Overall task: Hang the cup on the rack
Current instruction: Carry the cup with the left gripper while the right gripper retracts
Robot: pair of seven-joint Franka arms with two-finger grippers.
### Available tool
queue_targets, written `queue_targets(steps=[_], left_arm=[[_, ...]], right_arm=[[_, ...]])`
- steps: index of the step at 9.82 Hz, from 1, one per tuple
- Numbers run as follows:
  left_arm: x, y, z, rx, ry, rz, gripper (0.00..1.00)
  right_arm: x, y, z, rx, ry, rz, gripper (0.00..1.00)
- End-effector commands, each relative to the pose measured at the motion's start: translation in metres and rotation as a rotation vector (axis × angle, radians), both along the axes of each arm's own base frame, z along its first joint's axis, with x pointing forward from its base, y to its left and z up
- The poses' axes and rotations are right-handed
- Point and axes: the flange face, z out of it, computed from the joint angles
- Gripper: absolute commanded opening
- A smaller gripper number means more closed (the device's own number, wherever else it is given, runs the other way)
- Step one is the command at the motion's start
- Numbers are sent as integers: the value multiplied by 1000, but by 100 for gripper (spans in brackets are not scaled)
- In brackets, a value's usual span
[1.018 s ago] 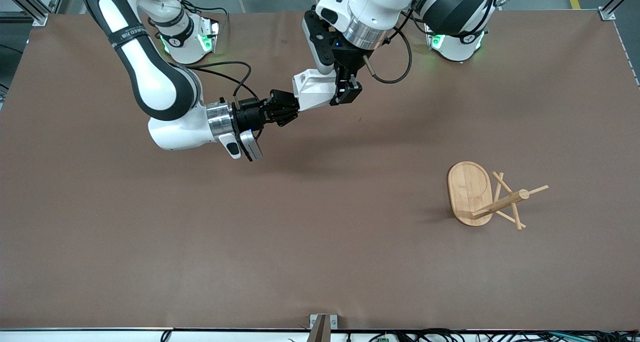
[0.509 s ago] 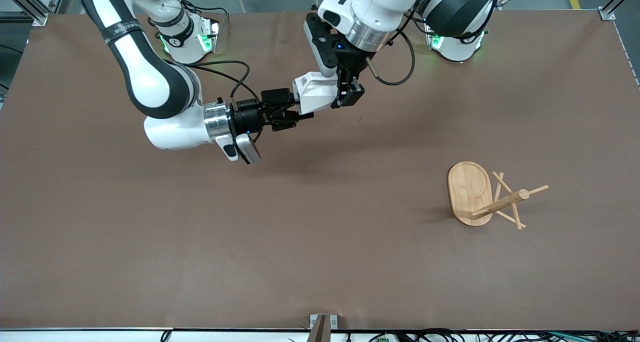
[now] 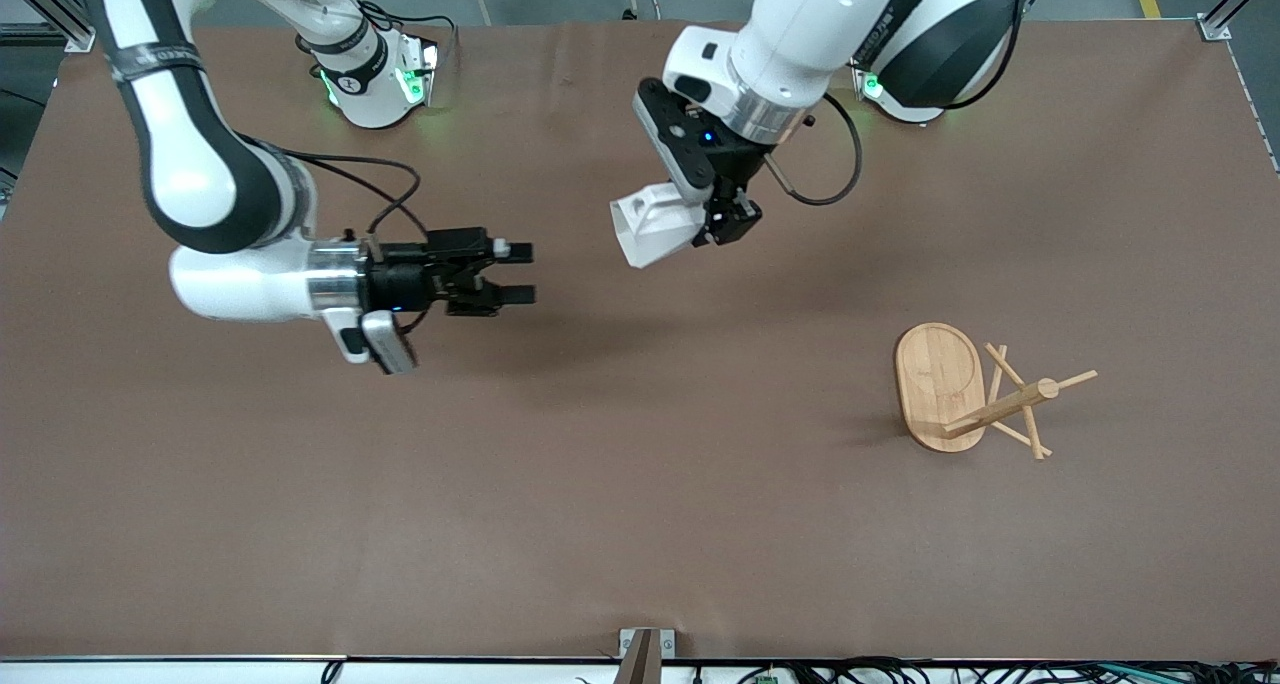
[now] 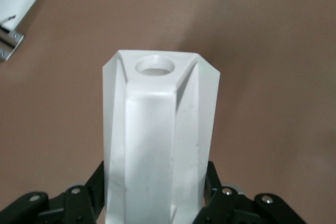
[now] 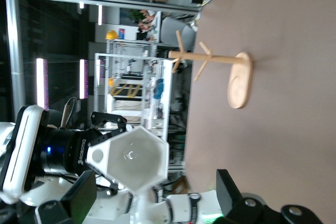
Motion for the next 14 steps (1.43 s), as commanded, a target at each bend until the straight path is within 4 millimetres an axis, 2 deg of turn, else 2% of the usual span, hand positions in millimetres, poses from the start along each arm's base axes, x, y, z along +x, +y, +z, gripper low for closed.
queue_targets(steps=[1, 2, 3, 5, 6, 7, 8, 9, 11, 12, 14], left_arm=[[7, 18, -26, 40, 84, 203, 0], [11, 28, -30, 44, 111, 311, 0], [27, 53, -26, 38, 118, 410, 0], [46, 96, -33, 48, 150, 570, 0], [48, 105, -36, 46, 185, 709, 1], [48, 110, -47, 61, 224, 792, 1], [54, 133, -57, 85, 246, 853, 1], [62, 160, -63, 115, 268, 899, 1], [68, 206, -71, 192, 271, 911, 1], [70, 211, -74, 213, 251, 858, 1], [84, 250, -82, 219, 255, 805, 1]], right_arm=[[-14, -47, 40, -268, -139, -38, 100], [-17, -68, 50, -353, -133, -58, 100], [-18, -95, 57, -468, -171, -41, 100], [-24, -150, 73, -694, -229, 21, 100], [-27, -176, 86, -810, -262, 34, 100], [-29, -201, 97, -904, -274, 47, 100], [-30, -226, 116, -947, -257, 52, 100], [-31, -240, 134, -1042, -250, 74, 100], [-39, -252, 186, -1262, -119, -7, 100], [-47, -255, 211, -1294, -81, 5, 100], [-65, -264, 246, -1307, -27, 27, 100]])
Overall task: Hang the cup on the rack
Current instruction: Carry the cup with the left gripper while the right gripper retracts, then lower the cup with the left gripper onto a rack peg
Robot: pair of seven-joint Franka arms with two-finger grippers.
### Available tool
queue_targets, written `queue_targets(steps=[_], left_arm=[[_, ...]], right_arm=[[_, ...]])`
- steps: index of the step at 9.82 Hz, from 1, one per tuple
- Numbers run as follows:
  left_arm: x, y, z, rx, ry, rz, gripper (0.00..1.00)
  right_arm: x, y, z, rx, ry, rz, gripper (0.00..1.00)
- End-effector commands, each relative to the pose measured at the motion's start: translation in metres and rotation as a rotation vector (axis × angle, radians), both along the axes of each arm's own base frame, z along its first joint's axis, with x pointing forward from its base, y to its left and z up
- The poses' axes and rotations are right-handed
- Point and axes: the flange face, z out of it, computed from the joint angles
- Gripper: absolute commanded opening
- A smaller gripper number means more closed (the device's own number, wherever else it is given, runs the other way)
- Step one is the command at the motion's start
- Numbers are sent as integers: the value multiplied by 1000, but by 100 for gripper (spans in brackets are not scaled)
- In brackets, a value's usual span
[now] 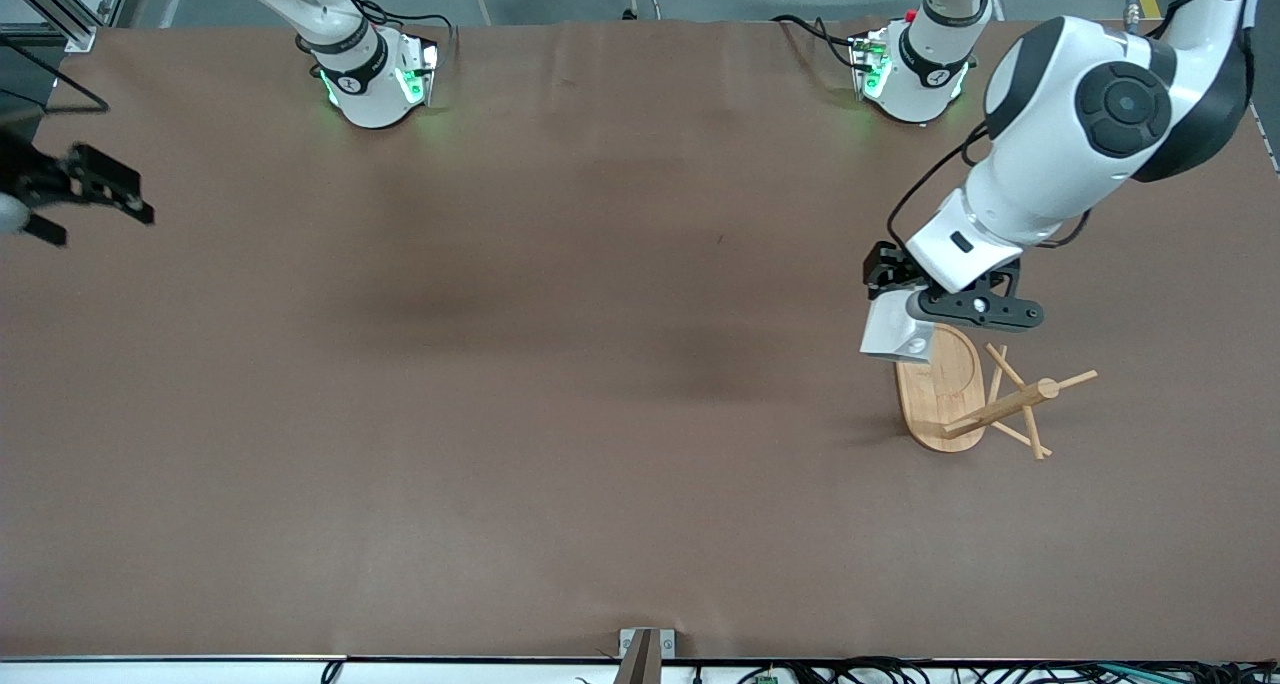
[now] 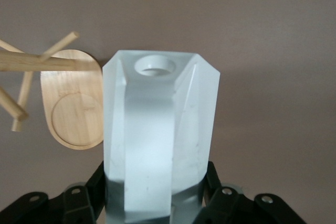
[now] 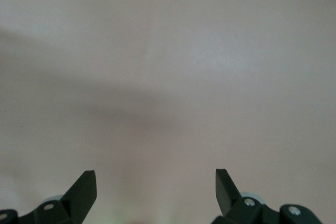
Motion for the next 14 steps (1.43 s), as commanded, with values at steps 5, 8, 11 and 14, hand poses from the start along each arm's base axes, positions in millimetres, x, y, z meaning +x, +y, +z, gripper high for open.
queue_targets(steps=[5, 8, 11, 14], left_arm=[[3, 49, -50, 14, 58, -182, 1], [2, 65, -63, 8, 77, -228, 1], [8, 88, -80, -23, 100, -271, 1], [12, 96, -86, -41, 105, -311, 1]], right_arm=[[-12, -6, 41, -46, 17, -77, 99], [-2, 13, 18, -60, 13, -214, 98], [2, 12, 15, -59, -5, -211, 98], [12, 14, -4, -55, -37, -208, 98]])
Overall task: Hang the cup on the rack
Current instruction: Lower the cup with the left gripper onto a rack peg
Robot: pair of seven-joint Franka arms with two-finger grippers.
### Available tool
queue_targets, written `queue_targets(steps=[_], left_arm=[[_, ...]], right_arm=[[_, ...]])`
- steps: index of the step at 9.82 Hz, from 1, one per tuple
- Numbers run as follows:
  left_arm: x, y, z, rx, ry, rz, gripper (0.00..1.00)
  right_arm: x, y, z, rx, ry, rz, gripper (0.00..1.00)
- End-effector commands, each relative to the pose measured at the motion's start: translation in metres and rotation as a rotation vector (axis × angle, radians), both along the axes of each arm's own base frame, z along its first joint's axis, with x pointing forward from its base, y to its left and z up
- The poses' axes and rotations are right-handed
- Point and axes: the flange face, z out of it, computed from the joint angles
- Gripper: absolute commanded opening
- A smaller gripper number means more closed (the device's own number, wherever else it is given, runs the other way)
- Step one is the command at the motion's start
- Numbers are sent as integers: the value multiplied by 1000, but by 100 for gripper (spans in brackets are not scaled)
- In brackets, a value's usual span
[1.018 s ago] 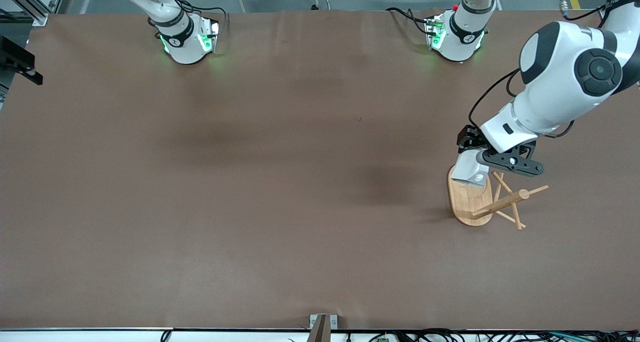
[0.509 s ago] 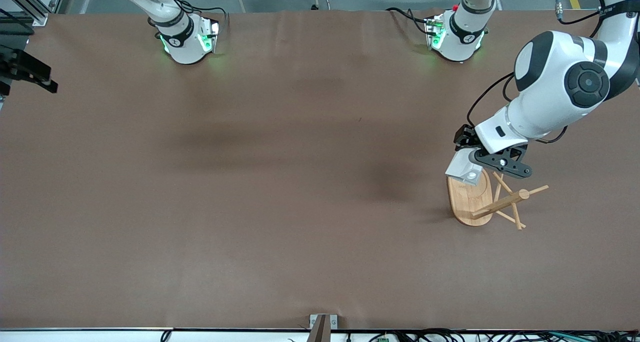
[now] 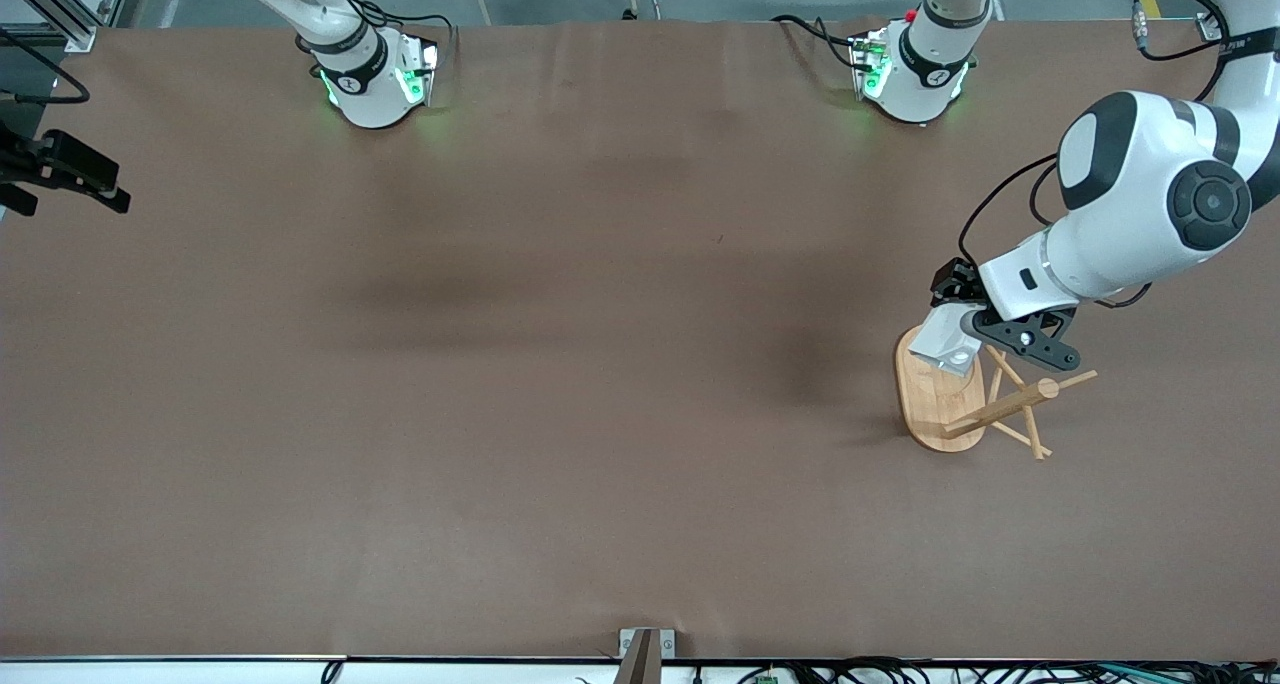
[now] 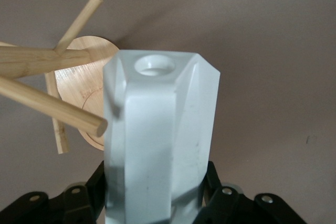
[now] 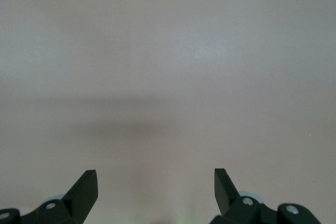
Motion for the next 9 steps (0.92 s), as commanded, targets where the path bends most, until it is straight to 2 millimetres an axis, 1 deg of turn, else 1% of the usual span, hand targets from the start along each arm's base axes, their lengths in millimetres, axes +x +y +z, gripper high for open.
queue_targets(steps=[1, 3, 4, 6, 9], left_arm=[[-1, 3, -13, -6, 9, -38, 1], [-2, 3, -14, -10, 13, -66, 1], [-1, 12, -14, -10, 15, -70, 1], [1, 21, -16, -21, 13, -94, 1], [7, 25, -15, -32, 7, -91, 1]], right_arm=[[0, 2, -11, -11, -12, -14, 98], [0, 8, -10, -11, -18, -11, 98], [1, 8, -10, -11, -20, -11, 98], [1, 8, -12, -11, -16, -12, 98], [1, 7, -13, -11, -15, -14, 98]])
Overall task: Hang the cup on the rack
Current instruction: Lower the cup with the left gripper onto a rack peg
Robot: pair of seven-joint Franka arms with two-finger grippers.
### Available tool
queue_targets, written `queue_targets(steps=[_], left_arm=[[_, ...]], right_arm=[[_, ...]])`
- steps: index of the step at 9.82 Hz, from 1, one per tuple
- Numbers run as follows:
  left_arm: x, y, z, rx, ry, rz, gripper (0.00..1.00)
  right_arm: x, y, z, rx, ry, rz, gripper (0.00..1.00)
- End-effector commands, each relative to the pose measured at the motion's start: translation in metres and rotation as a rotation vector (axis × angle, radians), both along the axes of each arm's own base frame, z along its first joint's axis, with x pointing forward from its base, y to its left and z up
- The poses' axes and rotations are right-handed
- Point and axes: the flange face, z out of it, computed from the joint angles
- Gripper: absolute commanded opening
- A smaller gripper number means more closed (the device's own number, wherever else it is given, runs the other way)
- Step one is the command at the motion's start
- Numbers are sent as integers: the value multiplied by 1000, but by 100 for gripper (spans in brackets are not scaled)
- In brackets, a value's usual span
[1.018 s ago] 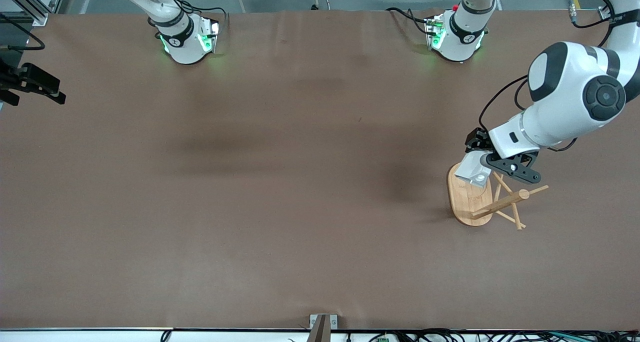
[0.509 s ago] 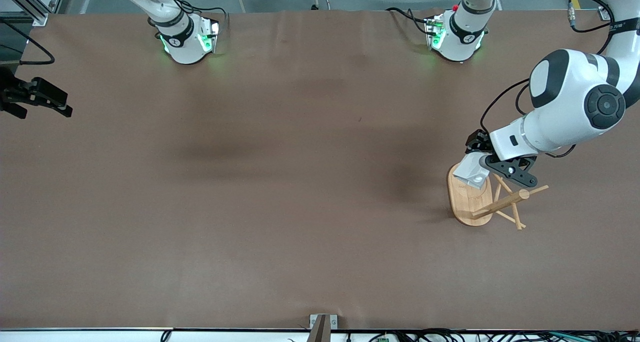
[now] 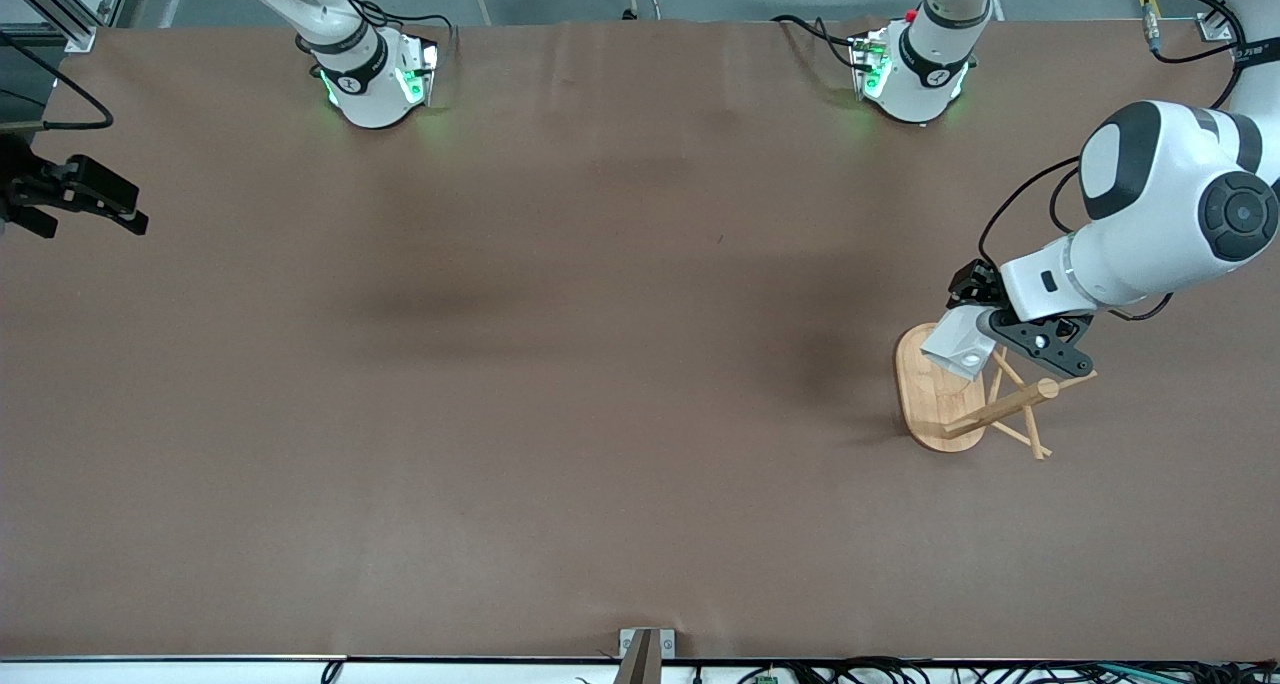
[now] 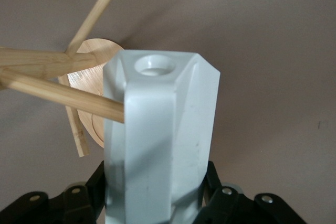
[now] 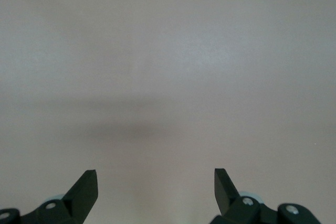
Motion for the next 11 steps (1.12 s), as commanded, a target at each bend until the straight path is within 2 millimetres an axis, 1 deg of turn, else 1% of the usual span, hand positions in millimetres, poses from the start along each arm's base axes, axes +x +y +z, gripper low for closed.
queue_targets(steps=[1, 2, 4, 7, 9, 10, 11], left_arm=[[5, 6, -16, -20, 21, -20, 1], [10, 14, -18, -33, 17, -23, 1], [15, 25, -22, -49, 20, -20, 1], [19, 28, -27, -61, 23, -18, 2], [21, 30, -31, -69, 28, -12, 8], [22, 37, -36, -74, 32, -3, 9], [22, 38, -36, -75, 31, -1, 9]], right_arm=[[-4, 2, 1, -10, -8, -15, 98], [-5, 2, 1, -10, -6, -15, 98], [-5, 3, 1, -10, -6, -14, 98], [-4, 0, 1, -10, -8, -18, 98], [-4, 2, 2, -12, -9, -15, 98], [-4, 1, 2, -10, -9, -17, 98], [-4, 2, 1, -10, -6, -15, 98]])
